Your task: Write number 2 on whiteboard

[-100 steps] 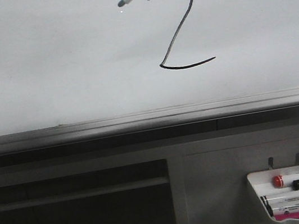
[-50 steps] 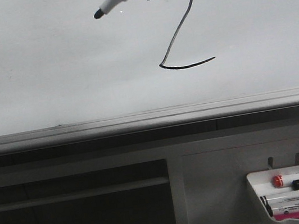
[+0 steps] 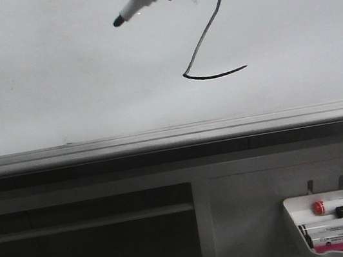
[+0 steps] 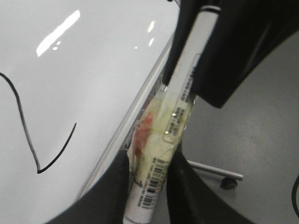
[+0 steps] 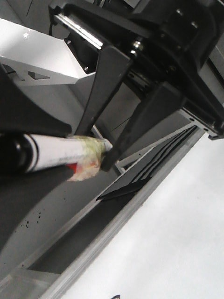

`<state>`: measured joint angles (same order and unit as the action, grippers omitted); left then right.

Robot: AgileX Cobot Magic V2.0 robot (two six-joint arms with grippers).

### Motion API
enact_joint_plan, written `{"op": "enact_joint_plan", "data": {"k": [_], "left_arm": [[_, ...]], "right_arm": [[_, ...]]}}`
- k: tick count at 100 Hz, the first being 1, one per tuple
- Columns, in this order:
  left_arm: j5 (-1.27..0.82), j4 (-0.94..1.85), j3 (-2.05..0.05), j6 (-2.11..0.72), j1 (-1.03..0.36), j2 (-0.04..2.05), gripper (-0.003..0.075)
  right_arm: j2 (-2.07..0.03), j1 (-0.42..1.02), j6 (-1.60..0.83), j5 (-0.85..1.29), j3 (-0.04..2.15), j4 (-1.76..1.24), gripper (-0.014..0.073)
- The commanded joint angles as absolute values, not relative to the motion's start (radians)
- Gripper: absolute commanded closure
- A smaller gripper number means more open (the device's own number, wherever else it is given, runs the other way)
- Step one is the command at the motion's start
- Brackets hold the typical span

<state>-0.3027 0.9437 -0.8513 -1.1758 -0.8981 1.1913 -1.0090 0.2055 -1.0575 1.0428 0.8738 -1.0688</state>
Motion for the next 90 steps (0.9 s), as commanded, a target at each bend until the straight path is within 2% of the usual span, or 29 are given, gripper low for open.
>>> {"op": "enact_joint_plan", "data": {"k": [1,7,14,21,33,40,61,72,90], "left_arm": [[-0.224,0.973,-0.878,-1.156,-0.898,1.176,0.0741],[-0.219,0.973,-0.878,-1.156,-0.898,1.176,0.0741],[-0.211,0.973,-0.878,-1.156,-0.898,1.176,0.0741],[-0.2,0.973,-0.878,-1.156,-0.898,1.176,0.0741],[-0.18,0.975,-0.878,-1.152,-0.895,1.173,0.0741],[-0.161,0.979,-0.878,-1.142,-0.88,1.164,0.0741],[0.078,1.072,-0.8,-1.001,-0.803,1.078,0.0741],[0.258,1.237,-0.748,-1.0,-0.818,1.072,0.0741],[0.387,1.256,-0.746,-0.92,-0.849,1.165,0.0741]], "right_arm": [[-1.001,0.202,-1.061,1.069,0.906,-1.122,0.0655],[-1.001,0.202,-1.061,1.077,0.906,-1.122,0.0651],[-1.001,0.202,-1.063,1.079,0.906,-1.122,0.0601],[-1.001,0.202,-1.063,1.077,0.906,-1.122,0.0499],[-0.998,0.202,-1.063,1.027,0.906,-1.122,0.0259],[-0.992,0.197,-1.063,0.98,0.906,-1.122,0.0193],[-0.917,0.098,-1.061,0.885,0.906,-1.118,0.0191],[-0.887,0.06,-1.059,0.848,0.906,-1.118,0.0191],[-0.877,0.06,-1.048,0.843,0.906,-1.126,0.0191]]}}
